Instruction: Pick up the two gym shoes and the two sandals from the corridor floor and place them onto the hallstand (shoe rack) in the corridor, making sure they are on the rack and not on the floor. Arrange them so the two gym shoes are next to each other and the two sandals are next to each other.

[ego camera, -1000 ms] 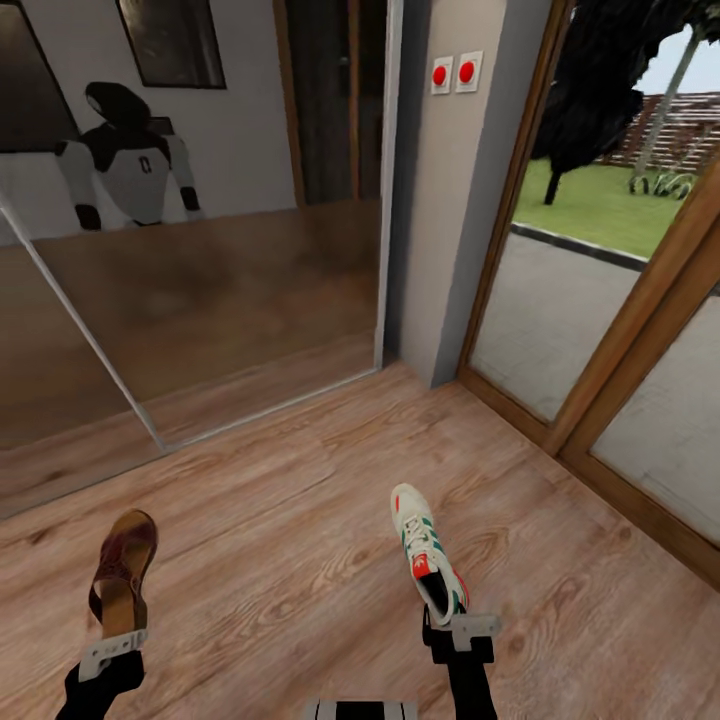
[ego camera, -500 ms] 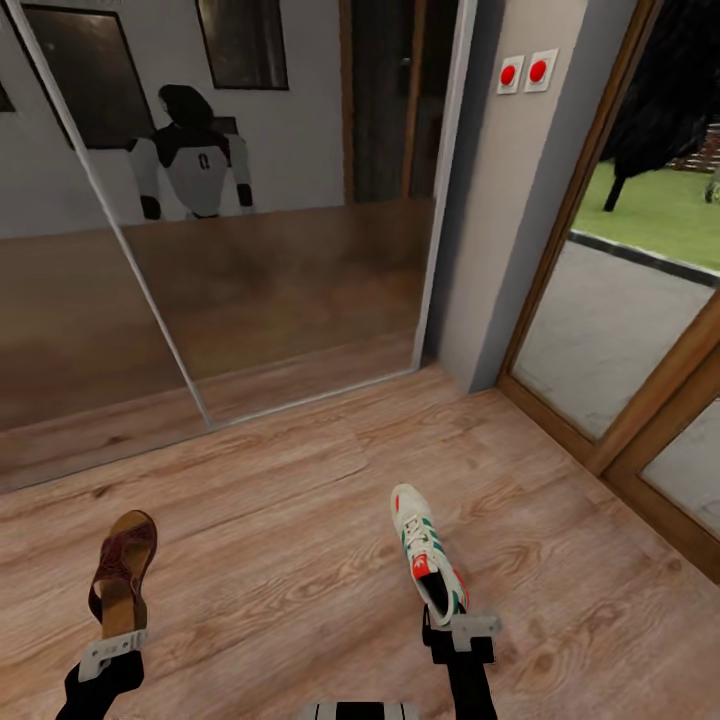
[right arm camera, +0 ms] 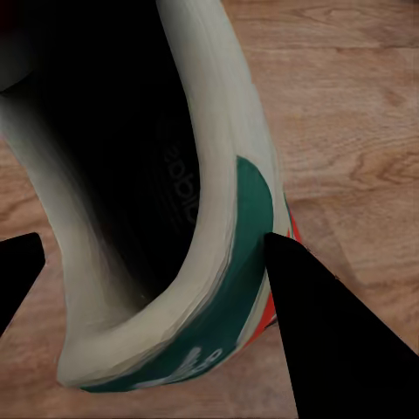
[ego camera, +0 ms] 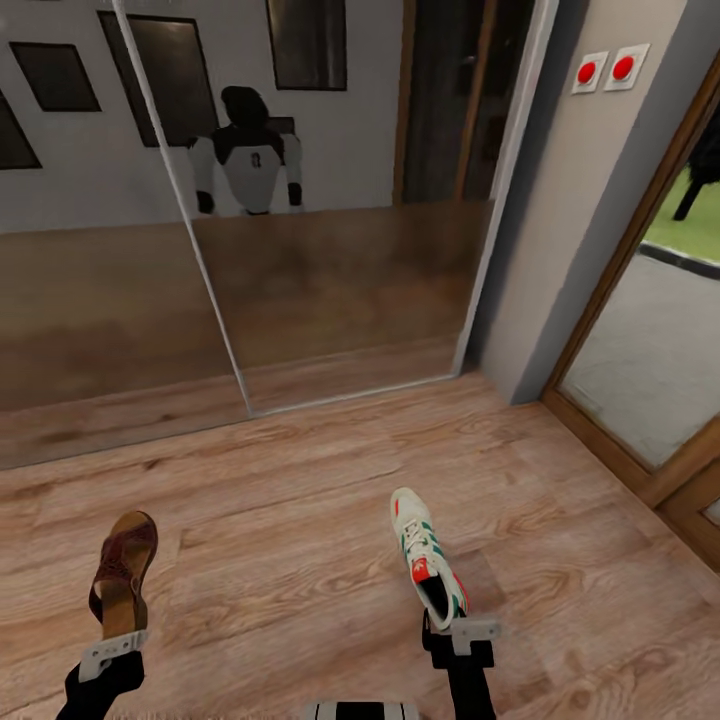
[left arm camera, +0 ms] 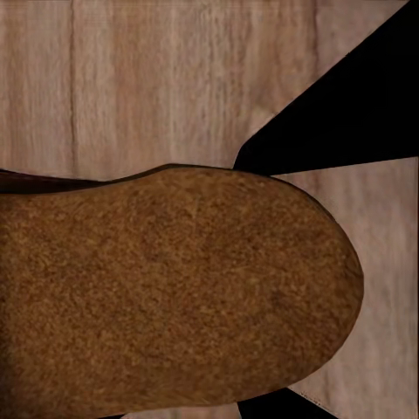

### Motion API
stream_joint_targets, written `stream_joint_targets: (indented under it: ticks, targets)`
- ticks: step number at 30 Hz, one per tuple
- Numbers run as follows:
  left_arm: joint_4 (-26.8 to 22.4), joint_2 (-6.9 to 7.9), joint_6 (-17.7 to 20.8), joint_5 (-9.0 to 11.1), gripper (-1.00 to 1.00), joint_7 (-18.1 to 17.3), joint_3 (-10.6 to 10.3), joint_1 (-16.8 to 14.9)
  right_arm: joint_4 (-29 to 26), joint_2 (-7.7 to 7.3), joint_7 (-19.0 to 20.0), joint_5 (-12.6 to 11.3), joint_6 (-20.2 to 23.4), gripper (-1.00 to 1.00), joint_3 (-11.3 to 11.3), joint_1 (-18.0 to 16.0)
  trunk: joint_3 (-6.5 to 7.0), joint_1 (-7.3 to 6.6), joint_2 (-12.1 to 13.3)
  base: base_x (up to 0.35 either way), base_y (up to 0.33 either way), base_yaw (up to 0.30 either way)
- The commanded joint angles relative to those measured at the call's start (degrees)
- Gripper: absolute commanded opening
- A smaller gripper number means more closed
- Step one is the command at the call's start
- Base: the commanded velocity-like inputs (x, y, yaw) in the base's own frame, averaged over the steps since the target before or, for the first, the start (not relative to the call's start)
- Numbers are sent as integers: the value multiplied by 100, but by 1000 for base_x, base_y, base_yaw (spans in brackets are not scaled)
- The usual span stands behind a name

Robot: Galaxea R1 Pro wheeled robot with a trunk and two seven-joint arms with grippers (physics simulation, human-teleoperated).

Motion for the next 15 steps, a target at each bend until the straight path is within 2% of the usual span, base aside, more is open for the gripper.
stream_joint_targets:
  ticks: [1, 15]
  targets:
    - [4, -4, -14, -26, -100, -47, 39, -7, 3, -3, -38, -55, -26, -100, 50, -5, -4, -1, -2, 0, 0, 278]
    - [5, -4, -14, -26, -100, -47, 39, -7, 16, -2, -38, -55, -26, -100, 46, -5, -4, -1, -2, 0, 0, 278]
